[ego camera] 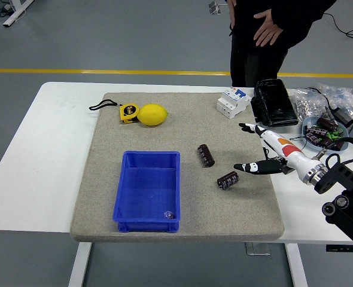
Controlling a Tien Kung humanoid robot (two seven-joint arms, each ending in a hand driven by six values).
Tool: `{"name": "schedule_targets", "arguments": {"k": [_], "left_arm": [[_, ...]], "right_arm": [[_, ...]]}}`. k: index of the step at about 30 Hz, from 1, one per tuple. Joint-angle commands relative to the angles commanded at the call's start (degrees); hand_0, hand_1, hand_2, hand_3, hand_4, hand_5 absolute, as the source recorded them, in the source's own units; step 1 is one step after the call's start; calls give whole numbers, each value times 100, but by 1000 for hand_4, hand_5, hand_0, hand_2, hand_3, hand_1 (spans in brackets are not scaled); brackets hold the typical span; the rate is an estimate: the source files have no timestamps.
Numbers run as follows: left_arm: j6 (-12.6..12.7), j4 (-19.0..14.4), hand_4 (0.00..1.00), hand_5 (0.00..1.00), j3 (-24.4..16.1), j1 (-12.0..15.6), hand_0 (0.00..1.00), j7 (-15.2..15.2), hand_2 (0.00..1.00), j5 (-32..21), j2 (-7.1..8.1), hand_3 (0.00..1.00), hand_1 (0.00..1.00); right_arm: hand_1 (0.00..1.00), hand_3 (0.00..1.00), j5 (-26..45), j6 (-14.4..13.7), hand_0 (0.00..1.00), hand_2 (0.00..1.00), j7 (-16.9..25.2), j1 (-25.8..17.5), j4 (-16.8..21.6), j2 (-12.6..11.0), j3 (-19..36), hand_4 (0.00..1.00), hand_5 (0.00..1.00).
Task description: Pick up the battery,place it into the box
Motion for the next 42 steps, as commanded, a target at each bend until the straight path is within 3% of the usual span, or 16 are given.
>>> {"name": "schedule_targets", "arguments": {"k": [8,20,25,29,42], "left_arm": [[9,0,713,635,59,-20,769,-27,748,-88,12,645,724],[17,0,714,636,78,-63,769,-37,747,-102,30,647,724],[19,0,714,637,113,-88,770,-37,747,-124,40,646,722],[24,0,714,636,129,-122,769,-44,747,-137,46,644,722],[29,0,713,636,210,-250,769,-53,746,-162,71,643,722]], "right_arm": [[803,860,-556,-27,848,817,140,628,-620,283,-613,998,337],[785,851,-582,-31,837,801,185,1238,-1334,966,-1197,998,326],[776,846,-545,-90,832,793,236,1480,-1999,1326,-1446,998,310],[771,843,-656,-164,827,787,302,1614,-2466,1505,-1576,996,314],[755,828,-783,-374,817,775,468,1749,-3063,1853,-2065,974,316]]}}
